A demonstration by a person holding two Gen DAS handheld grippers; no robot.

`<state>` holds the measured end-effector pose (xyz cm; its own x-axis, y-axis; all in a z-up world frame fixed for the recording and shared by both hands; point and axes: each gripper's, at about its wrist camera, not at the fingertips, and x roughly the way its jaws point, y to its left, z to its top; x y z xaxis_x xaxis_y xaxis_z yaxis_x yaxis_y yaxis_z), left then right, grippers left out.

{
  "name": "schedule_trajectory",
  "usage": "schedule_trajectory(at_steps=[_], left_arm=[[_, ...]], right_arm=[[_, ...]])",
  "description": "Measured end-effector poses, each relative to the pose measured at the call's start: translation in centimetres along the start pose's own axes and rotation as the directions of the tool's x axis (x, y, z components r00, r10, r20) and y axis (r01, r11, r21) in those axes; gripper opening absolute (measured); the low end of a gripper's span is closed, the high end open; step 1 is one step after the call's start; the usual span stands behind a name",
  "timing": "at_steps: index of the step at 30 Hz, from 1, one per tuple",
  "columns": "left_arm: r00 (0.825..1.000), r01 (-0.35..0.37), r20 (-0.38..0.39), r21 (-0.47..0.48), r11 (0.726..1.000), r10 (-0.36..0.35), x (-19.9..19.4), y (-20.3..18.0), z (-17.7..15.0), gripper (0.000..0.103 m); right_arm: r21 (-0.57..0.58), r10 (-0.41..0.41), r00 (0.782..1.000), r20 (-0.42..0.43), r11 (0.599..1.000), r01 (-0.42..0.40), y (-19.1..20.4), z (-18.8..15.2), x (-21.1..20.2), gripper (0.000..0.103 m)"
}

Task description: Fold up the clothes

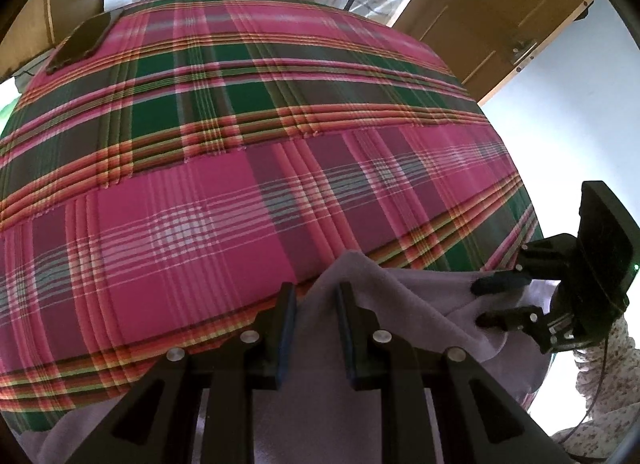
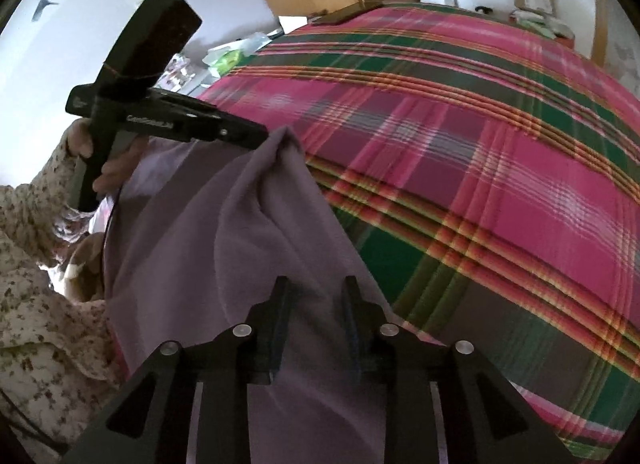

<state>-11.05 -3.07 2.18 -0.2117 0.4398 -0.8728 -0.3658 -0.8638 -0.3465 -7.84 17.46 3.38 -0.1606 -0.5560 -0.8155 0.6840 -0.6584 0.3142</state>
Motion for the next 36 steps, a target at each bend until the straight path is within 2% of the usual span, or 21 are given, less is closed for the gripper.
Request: schedule_trajectory(at_steps=[3, 4, 7, 11, 17, 19, 22, 24, 29, 34, 36], left_arm=[[1.000, -0.004, -0.004, -0.003, 1.000, 0.004, 0.3, -0.1, 0.0, 0.020], [1.000, -0.006, -0.004, -0.002, 1.000, 0.006, 0.4, -0.1, 0.0, 0.020], [1.000, -0.004, 0.006, -0.005, 1.000, 0.004, 0.2, -0.1, 0.0, 0.019], [0.999, 0.001, 0.039, -0.006, 1.000, -0.001, -0.5, 0.0, -0.1, 0.006], [0.995, 0.006, 0.101, -0.026, 1.000, -0.003, -1.4, 0.5, 0.1, 0.001], [0.994, 0.007, 0.107, -0.040, 0.999, -0.002, -1.3, 0.8, 0.2, 0.001], [0.997, -0.002, 0.083, -0.065, 0.998, 0.007, -0.3, 1.3, 0.3, 0.001], [0.997, -0.005, 0.080, -0.067, 0.998, 0.011, 0.0, 1.4, 0.3, 0.001], [0.996, -0.035, 0.084, -0.083, 0.996, 0.043, 0.2, 1.8, 0.4, 0.001], [0.995, -0.041, 0.089, -0.118, 0.992, 0.051, -0.1, 2.3, 0.1, 0.001], [0.994, -0.037, 0.095, -0.117, 0.992, 0.049, -0.4, 2.3, -0.1, 0.001]], right_arm=[[-0.023, 0.000, 1.000, -0.008, 1.000, 0.000, 0.5, 0.0, 0.3, 0.026], [-0.024, -0.009, 1.000, -0.010, 1.000, 0.009, 0.6, 0.0, 0.4, 0.017], [-0.027, -0.027, 1.000, 0.001, 0.999, 0.027, 0.6, -0.2, 0.2, 0.003], [-0.036, -0.058, 0.996, 0.067, 0.998, 0.061, 1.0, -0.3, -1.3, 0.002], [0.066, -0.128, 0.975, 0.181, 0.991, 0.118, -0.1, -0.5, -4.1, 0.002], [0.094, -0.130, 0.974, 0.184, 0.989, 0.114, -0.5, -0.6, -4.0, 0.002], [0.134, -0.152, 0.979, 0.135, 0.982, 0.134, -1.3, -1.0, -2.7, 0.002], [0.164, -0.139, 0.983, 0.119, 0.979, 0.119, -1.9, -1.0, -1.9, 0.002], [0.180, -0.160, 0.982, 0.099, 0.974, 0.141, -2.1, -0.9, -0.8, 0.003], [0.277, -0.179, 0.974, 0.138, 0.951, 0.135, -3.3, -1.1, -2.0, 0.007], [0.328, -0.215, 0.959, 0.182, 0.933, 0.147, -3.8, -2.3, -3.9, 0.010]])
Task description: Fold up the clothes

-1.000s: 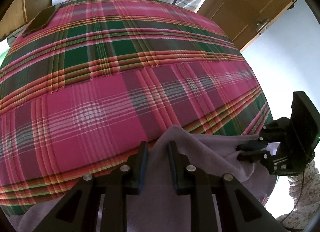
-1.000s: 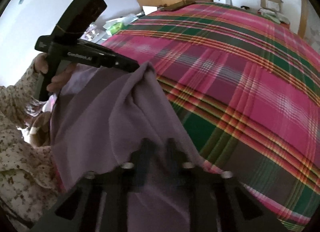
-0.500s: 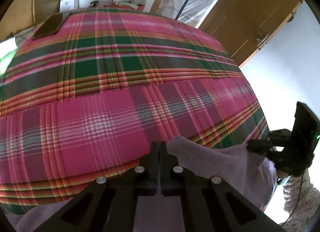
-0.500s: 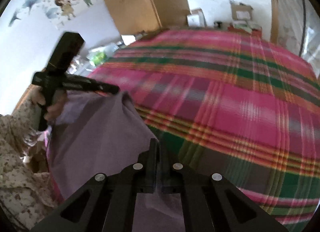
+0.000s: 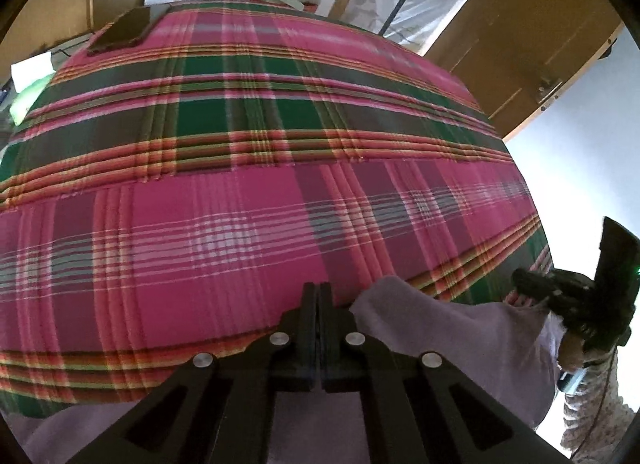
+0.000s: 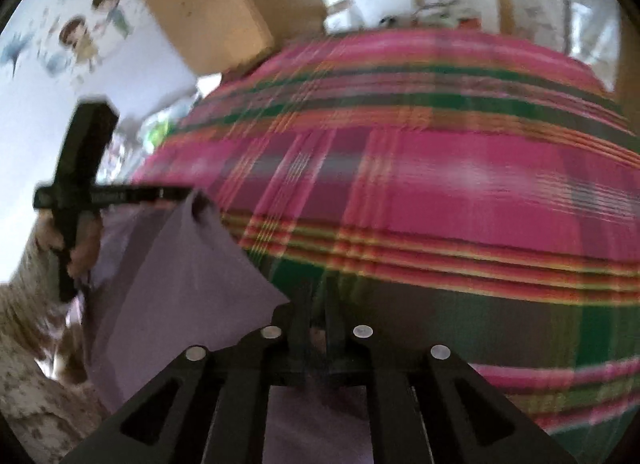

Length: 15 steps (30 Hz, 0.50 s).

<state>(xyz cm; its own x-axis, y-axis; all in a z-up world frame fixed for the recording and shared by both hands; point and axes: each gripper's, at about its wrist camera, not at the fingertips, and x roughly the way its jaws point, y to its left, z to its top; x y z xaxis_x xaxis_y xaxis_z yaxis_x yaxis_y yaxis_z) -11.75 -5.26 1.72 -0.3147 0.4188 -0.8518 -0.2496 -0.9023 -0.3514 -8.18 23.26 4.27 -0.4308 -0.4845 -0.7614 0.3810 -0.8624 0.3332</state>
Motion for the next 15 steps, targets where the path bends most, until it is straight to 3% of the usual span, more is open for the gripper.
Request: schedule_trajectory(at_steps=[4, 8, 11, 15], left_arm=[[0.999, 0.017, 0.044, -0.005, 1.000, -0.016, -1.5, -0.3, -0.4, 0.001], [0.996, 0.031, 0.087, -0.017, 0.999, -0.030, -3.1, -0.9, -1.2, 0.004], [0.994, 0.051, 0.098, -0.016, 0.999, -0.049, -3.8, -1.5, -2.2, 0.005], [0.992, 0.075, 0.101, -0.015, 0.997, -0.073, -4.4, -2.2, -3.5, 0.005]], right_arm=[[0.111, -0.080, 0.990, 0.119, 0.992, 0.067, -2.3, -1.5, -4.4, 0.017], [0.238, -0.221, 0.956, 0.195, 0.956, 0.172, -4.4, -5.0, -8.6, 0.029], [0.343, -0.330, 0.921, 0.208, 0.906, 0.248, -6.0, -7.8, -10.6, 0.030], [0.505, -0.471, 0.859, 0.200, 0.801, 0.322, -8.8, -12.5, -14.0, 0.033]])
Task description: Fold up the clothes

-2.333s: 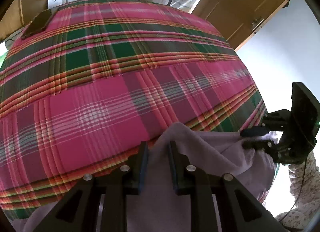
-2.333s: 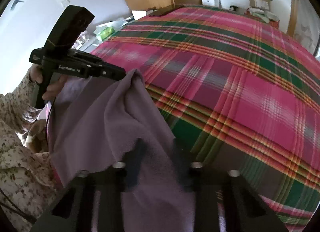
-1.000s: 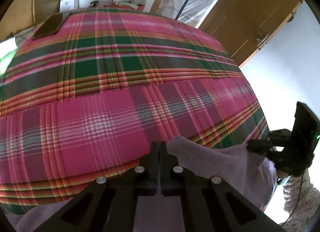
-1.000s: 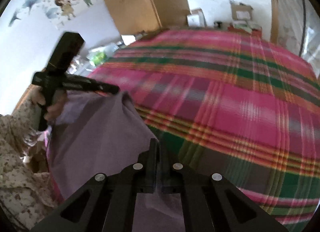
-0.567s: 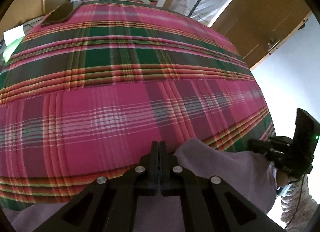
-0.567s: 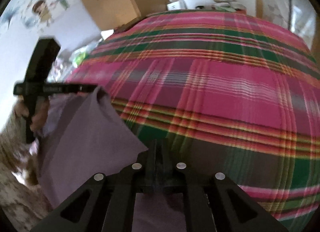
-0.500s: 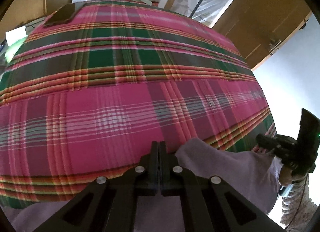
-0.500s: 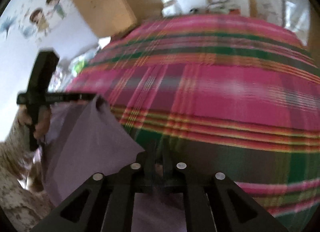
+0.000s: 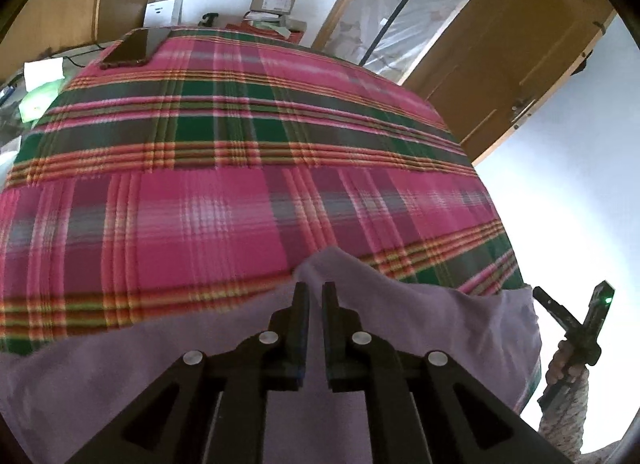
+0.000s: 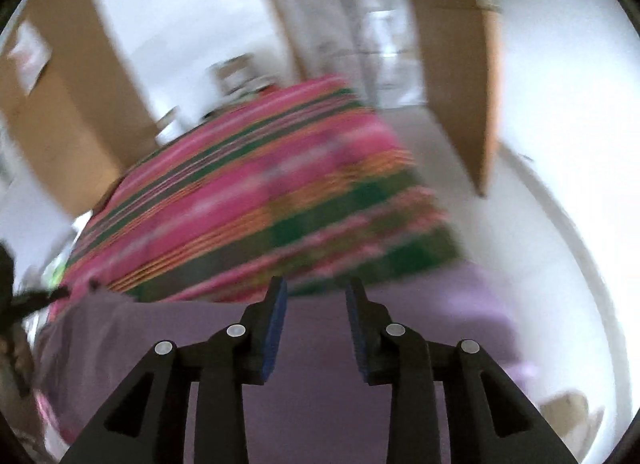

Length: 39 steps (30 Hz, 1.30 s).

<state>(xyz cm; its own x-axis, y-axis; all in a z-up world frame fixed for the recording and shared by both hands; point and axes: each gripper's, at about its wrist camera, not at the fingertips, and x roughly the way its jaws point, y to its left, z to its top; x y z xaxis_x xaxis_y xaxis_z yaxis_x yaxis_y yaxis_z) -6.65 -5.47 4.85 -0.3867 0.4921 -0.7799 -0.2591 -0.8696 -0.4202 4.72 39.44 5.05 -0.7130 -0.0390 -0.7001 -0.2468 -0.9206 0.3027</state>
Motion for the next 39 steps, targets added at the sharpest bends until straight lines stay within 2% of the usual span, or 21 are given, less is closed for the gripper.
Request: schedule_trajectory(at_steps=[5, 10, 15, 21, 24, 25, 27, 31, 34, 39], left_arm=[[1.000, 0.017, -0.006, 0.004, 1.000, -0.017, 0.1, -0.8, -0.7, 0.006], [0.999, 0.019, -0.036, -0.013, 1.000, -0.020, 0.9, -1.0, -1.5, 0.007], [0.998, 0.011, -0.063, -0.027, 1.000, -0.013, 1.8, -1.1, -2.2, 0.007], [0.996, 0.007, -0.085, -0.032, 0.999, -0.009, 2.4, -1.3, -2.7, 0.011], [0.995, -0.005, -0.095, -0.039, 0.999, 0.001, 2.9, -1.3, -2.8, 0.011], [0.995, -0.006, -0.096, -0.044, 0.999, 0.001, 3.0, -1.3, -2.8, 0.011], [0.995, -0.008, -0.097, -0.053, 0.999, 0.003, 3.1, -1.1, -2.8, 0.011], [0.996, -0.004, -0.093, -0.070, 0.998, -0.003, 3.0, -0.8, -2.9, 0.012], [0.996, -0.004, -0.090, -0.076, 0.997, -0.003, 3.0, -0.7, -2.9, 0.012], [0.996, -0.009, -0.088, -0.074, 0.997, 0.003, 3.0, -0.9, -2.8, 0.012]], right_arm=[[0.109, -0.101, 0.995, 0.002, 0.989, 0.101, -4.6, -1.3, -1.2, 0.036], [0.142, -0.143, 0.990, 0.018, 0.980, 0.139, -6.8, -1.4, -1.2, 0.036], [0.179, -0.092, 0.996, 0.006, 0.980, 0.089, -8.2, -1.2, -0.7, 0.036], [0.121, -0.070, 0.997, 0.023, 0.990, 0.067, -7.7, -1.0, -0.2, 0.038], [0.116, -0.094, 0.995, 0.021, 0.989, 0.091, -7.8, -1.1, 0.0, 0.022], [0.117, -0.103, 0.995, 0.019, 0.988, 0.100, -7.9, -1.0, 0.1, 0.012], [0.121, -0.111, 0.993, 0.031, 0.987, 0.107, -8.0, -1.0, -0.2, 0.005], [0.131, -0.154, 0.986, 0.058, 0.981, 0.145, -8.0, -0.9, -0.8, 0.003], [0.185, -0.172, 0.980, 0.101, 0.971, 0.151, -9.4, -0.6, -2.0, 0.003], [0.197, -0.183, 0.983, 0.035, 0.965, 0.172, -9.7, -0.6, -0.9, 0.003]])
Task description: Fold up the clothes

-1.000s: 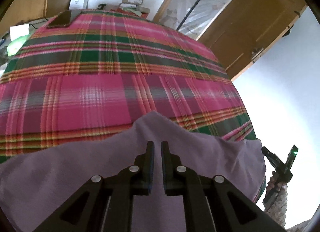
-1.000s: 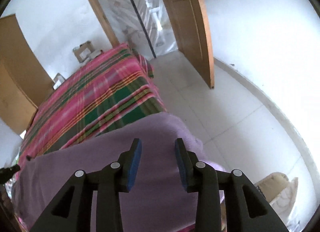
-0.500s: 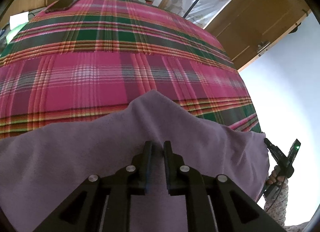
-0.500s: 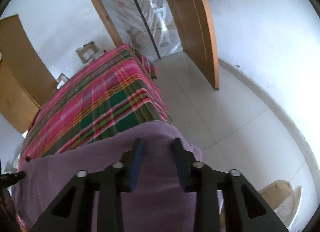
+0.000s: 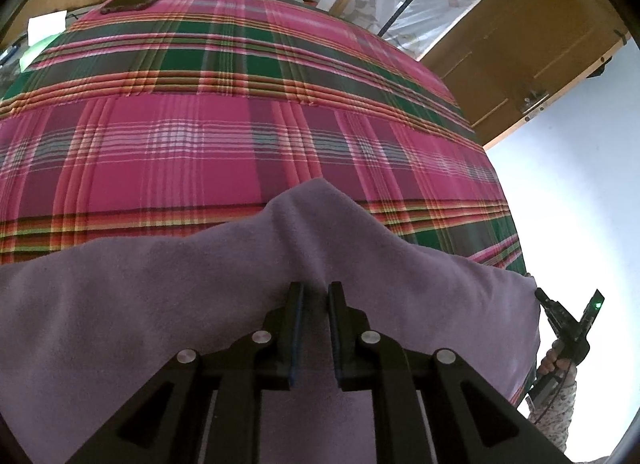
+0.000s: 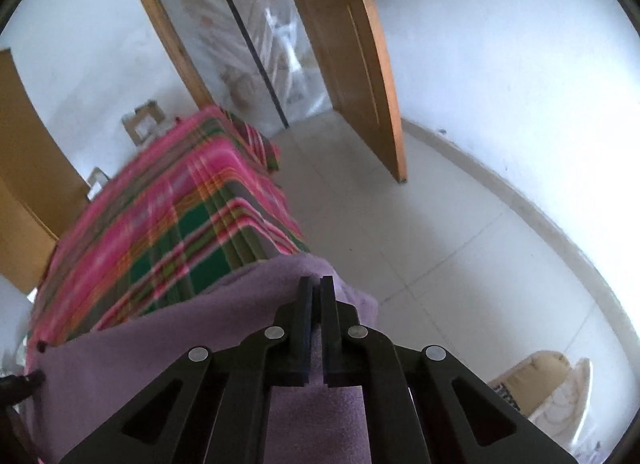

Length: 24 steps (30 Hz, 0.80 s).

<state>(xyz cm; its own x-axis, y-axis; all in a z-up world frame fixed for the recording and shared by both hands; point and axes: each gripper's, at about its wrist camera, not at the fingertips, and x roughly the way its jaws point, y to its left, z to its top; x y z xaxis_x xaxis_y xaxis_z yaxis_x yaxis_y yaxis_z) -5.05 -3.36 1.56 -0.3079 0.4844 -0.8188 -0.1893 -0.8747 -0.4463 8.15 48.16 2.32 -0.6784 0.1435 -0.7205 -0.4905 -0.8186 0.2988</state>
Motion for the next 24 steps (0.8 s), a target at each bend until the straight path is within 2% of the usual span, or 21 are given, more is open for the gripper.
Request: schedule_trajectory(at_steps=[7, 10, 12, 19, 24], left_arm=[[1.000, 0.015, 0.006, -0.010, 1.000, -0.015, -0.3, 0.5, -0.3, 0.012], [1.000, 0.017, 0.009, -0.011, 1.000, -0.017, -0.5, 0.7, -0.4, 0.012], [1.000, 0.018, 0.013, -0.014, 1.000, -0.018, -0.7, 0.9, -0.6, 0.012], [0.999, 0.004, 0.046, -0.034, 0.999, -0.002, -2.3, 2.0, -1.5, 0.012], [0.994, -0.001, 0.110, -0.089, 0.996, 0.011, -5.0, 4.4, -3.0, 0.012]], right_arm=[[-0.010, -0.039, 0.999, -0.004, 0.999, 0.039, 0.4, -0.2, 0.0, 0.003], [-0.002, -0.102, 0.995, 0.009, 0.995, 0.102, 0.3, 0.0, -0.2, 0.001], [0.014, -0.111, 0.994, 0.007, 0.994, 0.111, -0.2, 0.0, -0.3, 0.001], [-0.029, -0.063, 0.996, 0.060, 0.997, 0.065, 1.8, -0.7, -2.9, 0.005], [-0.081, 0.085, 0.994, 0.074, 0.994, -0.079, 5.2, -2.0, -4.7, 0.010]])
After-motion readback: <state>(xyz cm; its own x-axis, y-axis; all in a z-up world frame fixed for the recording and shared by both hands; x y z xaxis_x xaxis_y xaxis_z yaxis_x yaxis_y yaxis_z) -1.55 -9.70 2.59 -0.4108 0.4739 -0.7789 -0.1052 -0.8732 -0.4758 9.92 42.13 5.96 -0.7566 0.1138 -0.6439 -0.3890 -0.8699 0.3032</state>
